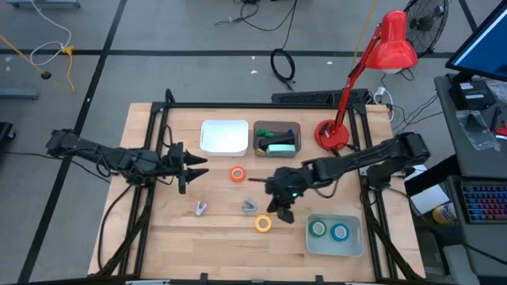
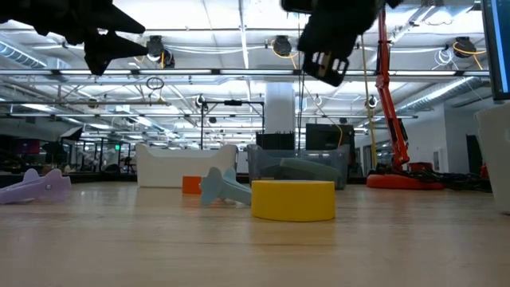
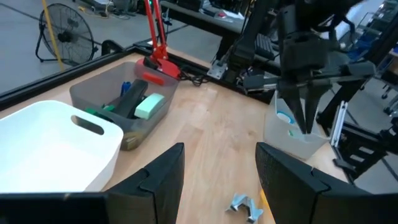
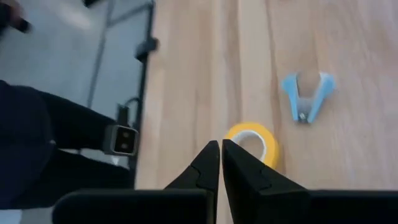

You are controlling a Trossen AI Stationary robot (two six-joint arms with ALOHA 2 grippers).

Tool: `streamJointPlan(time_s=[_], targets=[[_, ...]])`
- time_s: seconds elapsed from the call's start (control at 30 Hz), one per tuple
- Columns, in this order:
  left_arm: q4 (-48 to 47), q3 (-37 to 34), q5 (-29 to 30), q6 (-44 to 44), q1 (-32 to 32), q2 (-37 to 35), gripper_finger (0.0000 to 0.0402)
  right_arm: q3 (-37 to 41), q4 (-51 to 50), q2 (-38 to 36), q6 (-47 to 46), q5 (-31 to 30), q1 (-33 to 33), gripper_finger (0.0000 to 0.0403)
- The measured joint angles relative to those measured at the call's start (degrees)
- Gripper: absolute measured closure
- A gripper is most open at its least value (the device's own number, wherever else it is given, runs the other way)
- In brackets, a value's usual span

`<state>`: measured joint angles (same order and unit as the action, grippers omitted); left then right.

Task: Pick and place Stapler, Stapler remover, tape
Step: Put the yellow tape into the gray bin

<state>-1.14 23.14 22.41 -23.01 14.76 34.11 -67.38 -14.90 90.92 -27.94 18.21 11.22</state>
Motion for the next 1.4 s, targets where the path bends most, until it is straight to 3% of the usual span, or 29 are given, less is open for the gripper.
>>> streamJointPlan(time_s=[0.33, 0.43, 0.73, 1.17, 1.4], targets=[[-1.2, 0.0, 0.1, 1.8, 0.0, 0.0, 0.0204, -12.8, -11.4, 13.3, 1.0, -1.3, 0.0, 0.0387], [-2.0, 0.0, 0.0, 1.7, 0.0, 0.0, 0.0204, -13.0, -12.3, 14.6, -1.0, 1.5, 0.0, 0.0387], [-4.9, 0.0, -0.6, 2.4, 0.1, 0.0, 0.0204, -13.0, -14.4, 15.1, -3.8, 1.3, -0.3, 0.0382], [-6.5, 0.0, -1.2, 3.0, 0.1, 0.0, 0.0204, -9.5, -12.8, 15.1, -6.0, 1.3, -0.4, 0.0241], [-6.4, 0.0, -1.2, 3.3, 0.1, 0.0, 0.0204, -9.5, -10.5, 15.1, -5.8, 1.1, -1.3, 0.0221]])
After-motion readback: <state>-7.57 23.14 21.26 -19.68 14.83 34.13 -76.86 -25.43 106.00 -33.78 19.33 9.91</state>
